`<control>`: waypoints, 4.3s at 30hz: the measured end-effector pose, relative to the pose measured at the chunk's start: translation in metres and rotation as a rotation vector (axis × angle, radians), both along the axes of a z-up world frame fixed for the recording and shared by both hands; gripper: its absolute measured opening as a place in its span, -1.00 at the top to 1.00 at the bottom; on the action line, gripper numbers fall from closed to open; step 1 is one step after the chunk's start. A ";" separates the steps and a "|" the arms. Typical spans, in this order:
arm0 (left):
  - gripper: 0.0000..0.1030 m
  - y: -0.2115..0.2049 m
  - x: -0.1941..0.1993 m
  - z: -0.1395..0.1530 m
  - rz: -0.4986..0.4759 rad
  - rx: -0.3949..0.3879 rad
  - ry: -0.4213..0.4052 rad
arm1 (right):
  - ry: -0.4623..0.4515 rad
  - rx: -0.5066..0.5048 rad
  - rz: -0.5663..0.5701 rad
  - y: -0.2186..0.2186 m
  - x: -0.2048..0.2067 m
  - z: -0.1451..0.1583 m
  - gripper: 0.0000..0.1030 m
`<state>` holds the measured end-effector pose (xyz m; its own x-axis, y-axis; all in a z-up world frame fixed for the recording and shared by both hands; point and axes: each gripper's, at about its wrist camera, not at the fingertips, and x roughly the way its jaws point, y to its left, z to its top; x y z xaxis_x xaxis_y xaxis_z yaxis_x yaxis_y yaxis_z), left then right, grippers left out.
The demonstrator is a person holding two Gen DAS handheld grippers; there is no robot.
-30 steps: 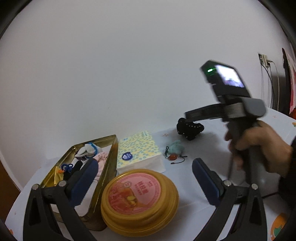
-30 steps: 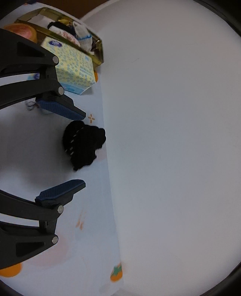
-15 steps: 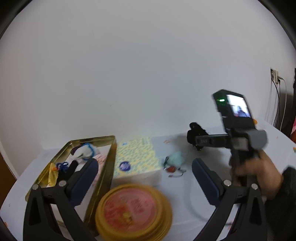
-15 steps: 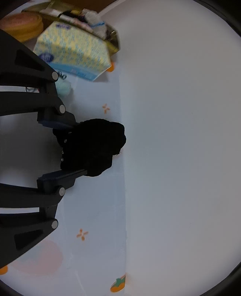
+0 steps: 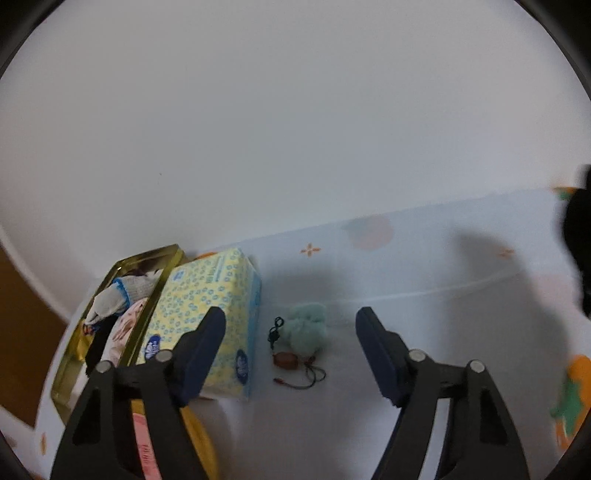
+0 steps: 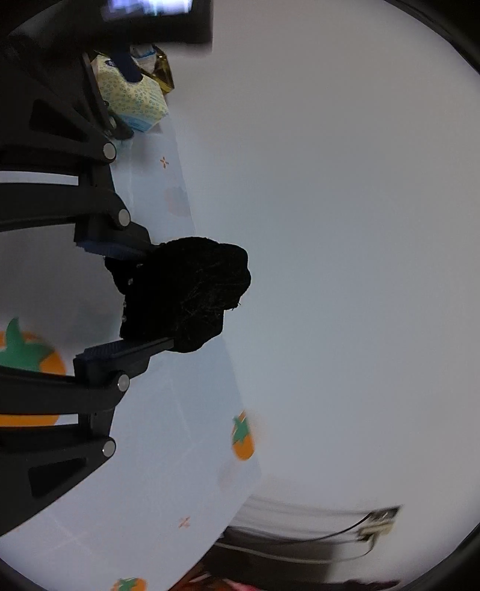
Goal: Organize soft objects
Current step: 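Grasp the black scrunchie with the right gripper while the left grasps the green plush keychain, then carry the black scrunchie and green plush over the gold tray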
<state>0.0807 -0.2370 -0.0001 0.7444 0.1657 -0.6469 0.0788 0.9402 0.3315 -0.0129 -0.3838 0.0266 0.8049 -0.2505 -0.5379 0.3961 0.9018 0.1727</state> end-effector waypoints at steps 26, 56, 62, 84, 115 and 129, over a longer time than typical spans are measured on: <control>-0.81 0.027 0.055 -0.044 0.443 -0.366 0.190 | -0.009 0.061 -0.033 -0.017 -0.015 0.009 0.19; 0.38 0.051 -0.063 0.013 -0.126 -0.441 -0.011 | -0.044 -0.079 0.006 0.019 -0.017 0.007 0.19; 0.38 0.052 -0.082 0.016 -0.168 -0.394 -0.061 | -0.064 -0.079 -0.012 0.023 -0.020 0.004 0.19; 0.38 0.066 -0.085 0.008 -0.243 -0.402 -0.082 | -0.073 -0.098 -0.061 0.057 -0.055 -0.001 0.19; 0.38 0.150 -0.107 0.040 -0.343 -0.426 -0.165 | -0.213 -0.193 -0.063 0.151 -0.112 0.024 0.19; 0.38 0.220 -0.091 0.063 -0.263 -0.456 -0.215 | -0.241 -0.183 0.082 0.214 -0.084 0.039 0.19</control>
